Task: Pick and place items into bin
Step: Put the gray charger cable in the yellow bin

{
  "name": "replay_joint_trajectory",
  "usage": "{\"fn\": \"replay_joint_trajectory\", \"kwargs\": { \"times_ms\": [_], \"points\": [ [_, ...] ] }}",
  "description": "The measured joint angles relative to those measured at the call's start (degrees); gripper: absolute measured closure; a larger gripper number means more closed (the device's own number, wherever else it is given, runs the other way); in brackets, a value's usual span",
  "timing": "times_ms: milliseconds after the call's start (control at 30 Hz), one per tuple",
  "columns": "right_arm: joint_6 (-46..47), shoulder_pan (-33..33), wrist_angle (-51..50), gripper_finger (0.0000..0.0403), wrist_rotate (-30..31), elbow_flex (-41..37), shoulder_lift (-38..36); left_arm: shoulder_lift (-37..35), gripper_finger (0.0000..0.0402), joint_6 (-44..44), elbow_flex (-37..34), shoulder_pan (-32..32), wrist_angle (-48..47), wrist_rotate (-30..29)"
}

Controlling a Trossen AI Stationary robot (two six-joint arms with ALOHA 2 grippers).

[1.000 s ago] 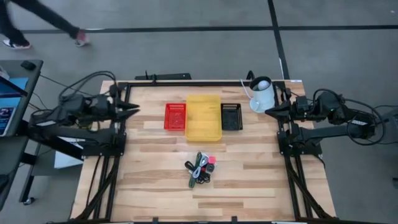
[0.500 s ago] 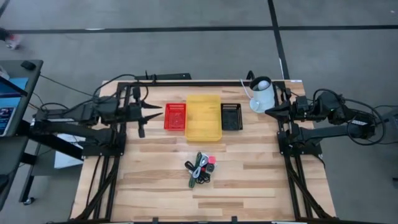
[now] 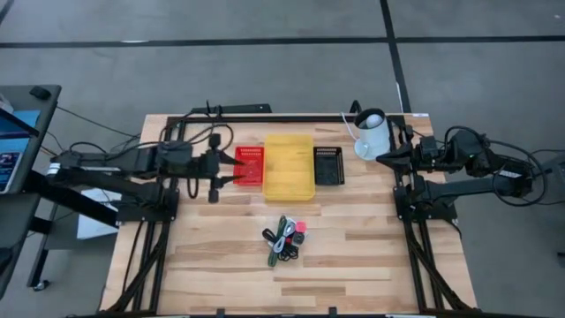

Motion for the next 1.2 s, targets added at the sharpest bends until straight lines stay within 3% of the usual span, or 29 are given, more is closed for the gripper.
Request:
{"fn": "replay_joint_trajectory", "kwargs": {
  "times_ms": [167, 333, 700, 900, 1200],
  "points": [
    [0.0, 0.0, 0.0, 0.0395, 0.0, 0.0, 0.0, 4.2, 0.0248, 1.3, 0.0, 0.0, -0.1, 5.2],
    [0.0, 0.0, 0.0, 0.0395, 0.0, 0.0, 0.0, 7.7, 0.0248, 7.9, 1.1, -0.3, -0.2, 5.4],
    [0.0, 0.0, 0.0, 0.0395, 0.0, 0.0, 0.0, 15.5, 0.0248, 35.4, 4.5, -6.5, -0.5, -0.6],
    [0.0, 0.0, 0.0, 0.0395, 0.0, 0.0, 0.0, 20.7, 0.0248, 35.2, 9.1, -9.1, -3.7, -3.0],
    [0.0, 0.0, 0.0, 0.0395, 0.0, 0.0, 0.0, 31.3, 0.0248, 32.9, 22.3, -10.9, -21.2, -2.7]
  ]
}}
